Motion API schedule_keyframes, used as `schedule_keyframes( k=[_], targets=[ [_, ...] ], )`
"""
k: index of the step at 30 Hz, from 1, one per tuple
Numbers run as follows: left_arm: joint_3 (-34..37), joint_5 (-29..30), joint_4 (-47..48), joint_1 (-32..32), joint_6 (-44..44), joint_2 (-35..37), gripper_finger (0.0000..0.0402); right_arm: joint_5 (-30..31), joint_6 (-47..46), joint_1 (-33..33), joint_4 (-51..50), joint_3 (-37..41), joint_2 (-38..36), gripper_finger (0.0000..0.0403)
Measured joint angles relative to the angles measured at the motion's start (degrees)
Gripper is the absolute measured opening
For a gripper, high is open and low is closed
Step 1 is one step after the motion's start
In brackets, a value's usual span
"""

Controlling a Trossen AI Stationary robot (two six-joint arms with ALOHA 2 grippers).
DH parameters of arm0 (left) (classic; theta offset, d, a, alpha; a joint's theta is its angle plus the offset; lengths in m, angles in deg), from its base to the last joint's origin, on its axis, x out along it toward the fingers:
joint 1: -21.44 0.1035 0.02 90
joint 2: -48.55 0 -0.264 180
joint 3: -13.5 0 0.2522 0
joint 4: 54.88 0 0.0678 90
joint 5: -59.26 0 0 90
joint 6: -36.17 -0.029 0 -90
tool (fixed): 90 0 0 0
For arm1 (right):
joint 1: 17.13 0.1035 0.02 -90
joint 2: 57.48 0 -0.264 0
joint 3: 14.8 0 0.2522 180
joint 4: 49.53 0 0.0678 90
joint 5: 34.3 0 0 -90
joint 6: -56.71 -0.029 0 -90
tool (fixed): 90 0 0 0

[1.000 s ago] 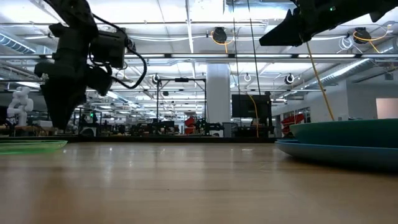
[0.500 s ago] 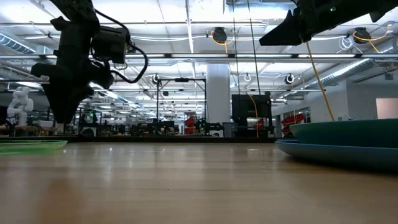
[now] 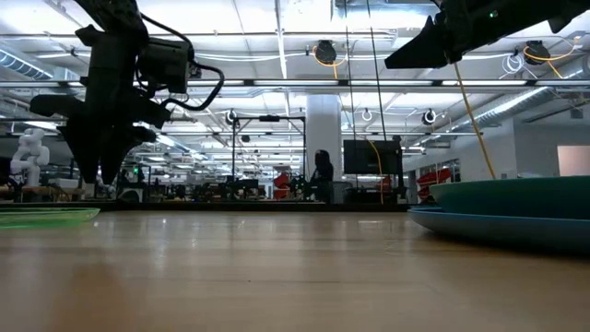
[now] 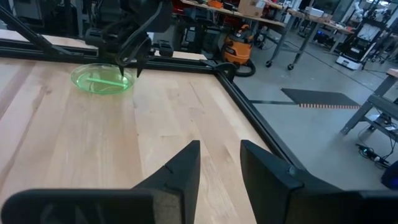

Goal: Stack plastic plates
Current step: Stack the light green plate on top of the light blue plate

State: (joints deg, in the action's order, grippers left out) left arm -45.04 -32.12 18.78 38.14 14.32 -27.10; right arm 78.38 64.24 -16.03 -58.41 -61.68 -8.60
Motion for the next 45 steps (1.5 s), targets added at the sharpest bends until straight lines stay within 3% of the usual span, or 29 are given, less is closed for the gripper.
schedule_keyframes(
  k=[18, 33, 45],
  targets=[
    [0.6, -0.1, 0.0, 0.0, -10.6, 0.0, 0.017, 0.0, 0.7, 0.0, 0.0, 0.0, 0.0, 0.0107],
    [3.7, -0.1, -0.1, 0.2, -11.1, 0.0, 0.017, 0.0, 0.7, 0.0, 0.0, 0.0, 0.0, 0.0107],
    [3.7, -0.1, -3.3, 4.1, -10.4, 0.0, 0.017, 0.0, 0.7, 0.0, 0.0, 0.0, 0.0, 0.0107]
  ],
)
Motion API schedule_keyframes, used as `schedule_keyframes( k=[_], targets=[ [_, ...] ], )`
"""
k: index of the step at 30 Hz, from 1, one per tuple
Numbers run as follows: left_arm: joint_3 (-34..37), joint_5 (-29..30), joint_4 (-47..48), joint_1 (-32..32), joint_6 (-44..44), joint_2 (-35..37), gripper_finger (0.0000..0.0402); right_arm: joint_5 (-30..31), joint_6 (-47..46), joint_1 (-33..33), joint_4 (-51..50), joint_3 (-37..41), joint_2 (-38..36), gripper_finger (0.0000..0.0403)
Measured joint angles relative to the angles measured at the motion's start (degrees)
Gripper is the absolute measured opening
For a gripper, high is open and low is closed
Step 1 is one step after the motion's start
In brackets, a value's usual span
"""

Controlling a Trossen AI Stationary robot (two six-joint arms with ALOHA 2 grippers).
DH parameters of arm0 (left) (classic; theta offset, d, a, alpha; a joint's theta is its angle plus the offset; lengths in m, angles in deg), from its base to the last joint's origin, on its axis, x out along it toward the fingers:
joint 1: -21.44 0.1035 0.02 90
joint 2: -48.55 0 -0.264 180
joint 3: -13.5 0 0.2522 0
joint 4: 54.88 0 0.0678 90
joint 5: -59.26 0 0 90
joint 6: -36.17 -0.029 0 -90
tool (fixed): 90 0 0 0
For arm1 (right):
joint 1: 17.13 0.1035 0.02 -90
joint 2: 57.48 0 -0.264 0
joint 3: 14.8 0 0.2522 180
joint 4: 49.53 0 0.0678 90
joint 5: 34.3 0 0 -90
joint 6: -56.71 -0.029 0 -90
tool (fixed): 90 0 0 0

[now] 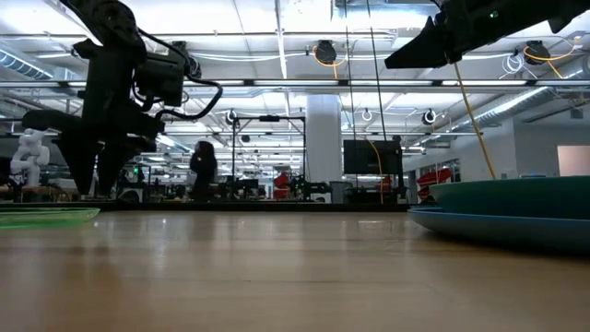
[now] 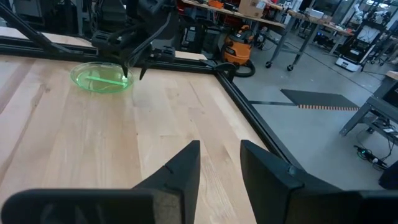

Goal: Stack plastic plates
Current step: Stack the light green plate on top of the light blue plate

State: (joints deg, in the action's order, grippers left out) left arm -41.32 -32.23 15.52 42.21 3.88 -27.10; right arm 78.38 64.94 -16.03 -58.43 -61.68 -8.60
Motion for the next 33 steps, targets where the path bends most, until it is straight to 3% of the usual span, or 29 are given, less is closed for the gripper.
schedule_keyframes(
  k=[8, 19, 33],
  targets=[
    [0.0, -2.0, -0.2, 0.5, 0.2, -0.5, 0.017, 0.0, 0.0, 0.0, -0.8, 0.0, 0.0, 0.0107],
    [0.0, -2.5, -1.9, 0.5, -0.5, -6.3, 0.017, 0.0, 0.0, 0.0, -0.9, 0.0, 0.0, 0.0107],
    [0.0, -2.7, -3.0, 0.5, -0.6, -6.6, 0.017, 0.0, 0.2, 0.0, -0.9, 0.0, 0.0, 0.0107]
  ],
)
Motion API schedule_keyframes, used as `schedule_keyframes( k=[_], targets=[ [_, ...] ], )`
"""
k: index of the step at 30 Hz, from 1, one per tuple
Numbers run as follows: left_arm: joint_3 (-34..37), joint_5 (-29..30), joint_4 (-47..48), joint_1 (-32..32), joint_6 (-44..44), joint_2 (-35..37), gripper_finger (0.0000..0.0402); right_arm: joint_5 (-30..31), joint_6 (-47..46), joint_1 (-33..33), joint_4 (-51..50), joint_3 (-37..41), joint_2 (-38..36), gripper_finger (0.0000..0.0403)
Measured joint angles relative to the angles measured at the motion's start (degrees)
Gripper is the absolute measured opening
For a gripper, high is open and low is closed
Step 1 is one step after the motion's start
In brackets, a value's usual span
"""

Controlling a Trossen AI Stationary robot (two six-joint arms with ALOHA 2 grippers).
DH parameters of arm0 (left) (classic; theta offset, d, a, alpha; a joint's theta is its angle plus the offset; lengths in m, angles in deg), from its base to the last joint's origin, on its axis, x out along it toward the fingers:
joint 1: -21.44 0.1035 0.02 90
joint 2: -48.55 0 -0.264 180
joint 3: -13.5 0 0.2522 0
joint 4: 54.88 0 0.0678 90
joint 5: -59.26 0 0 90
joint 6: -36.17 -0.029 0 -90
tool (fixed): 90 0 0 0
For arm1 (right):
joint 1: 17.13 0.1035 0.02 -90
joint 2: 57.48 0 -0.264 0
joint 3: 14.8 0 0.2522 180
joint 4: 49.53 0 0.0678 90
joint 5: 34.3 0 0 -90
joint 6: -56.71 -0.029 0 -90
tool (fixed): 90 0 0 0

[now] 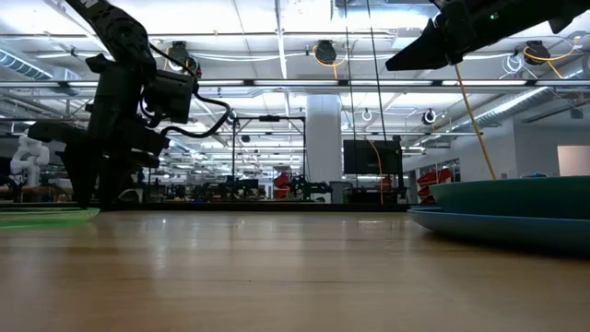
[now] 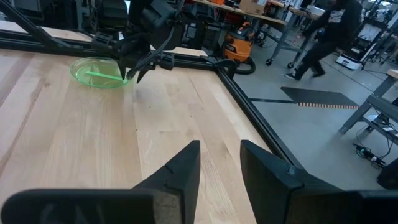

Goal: Stack plastic plates
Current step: Stack the light green plate on top of the light blue plate

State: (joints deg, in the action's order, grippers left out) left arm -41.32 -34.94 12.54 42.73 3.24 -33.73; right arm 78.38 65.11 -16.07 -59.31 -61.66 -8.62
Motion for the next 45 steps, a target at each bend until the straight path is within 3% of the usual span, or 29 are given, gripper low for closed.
schedule_keyframes(
  k=[32, 45],
  targets=[
    [2.5, -1.5, -1.5, 0.0, -1.3, -0.2, 0.017, 0.0, 0.0, 0.0, -0.4, 0.0, 0.0, 0.0107],
    [2.5, -1.5, -1.5, 0.0, -1.0, -0.2, 0.0103, 0.0, 0.0, 0.0, -0.4, 0.0, 0.0, 0.0107]
  ],
)
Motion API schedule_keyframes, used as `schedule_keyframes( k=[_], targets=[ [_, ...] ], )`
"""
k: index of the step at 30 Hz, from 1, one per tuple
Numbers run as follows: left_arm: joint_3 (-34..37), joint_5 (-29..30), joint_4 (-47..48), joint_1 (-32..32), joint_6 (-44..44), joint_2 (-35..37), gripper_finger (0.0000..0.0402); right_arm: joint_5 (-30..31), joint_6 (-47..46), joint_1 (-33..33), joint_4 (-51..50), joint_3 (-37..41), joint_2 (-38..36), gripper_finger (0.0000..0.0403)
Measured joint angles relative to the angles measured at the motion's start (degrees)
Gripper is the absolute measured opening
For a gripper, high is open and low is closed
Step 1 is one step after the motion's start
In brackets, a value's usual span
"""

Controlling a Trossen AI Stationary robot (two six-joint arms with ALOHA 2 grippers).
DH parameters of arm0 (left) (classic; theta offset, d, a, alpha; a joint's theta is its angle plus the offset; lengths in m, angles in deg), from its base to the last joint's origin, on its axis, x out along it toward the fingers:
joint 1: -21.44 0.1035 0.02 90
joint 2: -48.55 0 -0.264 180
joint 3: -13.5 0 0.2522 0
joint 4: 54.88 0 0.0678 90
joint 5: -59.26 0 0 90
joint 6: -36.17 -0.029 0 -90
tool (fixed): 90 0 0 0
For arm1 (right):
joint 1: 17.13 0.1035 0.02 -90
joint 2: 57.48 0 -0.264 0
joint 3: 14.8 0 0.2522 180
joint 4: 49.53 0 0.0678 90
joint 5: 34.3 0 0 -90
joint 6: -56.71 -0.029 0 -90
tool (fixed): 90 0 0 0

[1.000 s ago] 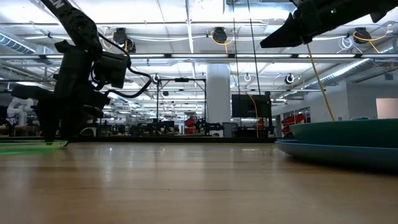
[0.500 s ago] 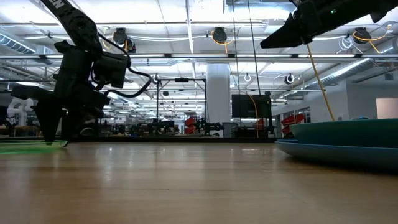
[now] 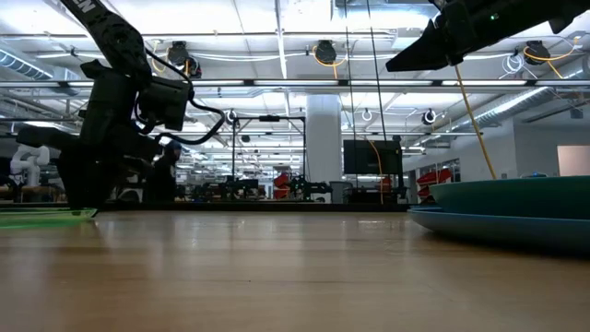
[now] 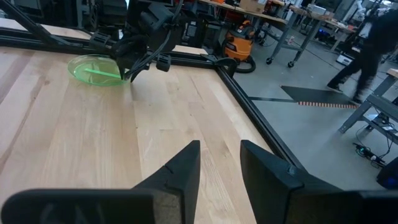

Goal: Stack plastic plates
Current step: Stack the light green plate on top of the light blue plate

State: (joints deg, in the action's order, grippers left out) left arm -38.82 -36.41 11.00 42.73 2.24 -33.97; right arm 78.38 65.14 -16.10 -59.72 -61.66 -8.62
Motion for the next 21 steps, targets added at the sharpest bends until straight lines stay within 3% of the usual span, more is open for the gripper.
schedule_keyframes(
  k=[21],
  targets=[
    [-0.3, 0.0, -5.4, 0.0, 1.1, 0.0, 0.0101, 0.0, -0.4, -1.7, -0.3, 0.0, 0.0, 0.0107]
  ],
)
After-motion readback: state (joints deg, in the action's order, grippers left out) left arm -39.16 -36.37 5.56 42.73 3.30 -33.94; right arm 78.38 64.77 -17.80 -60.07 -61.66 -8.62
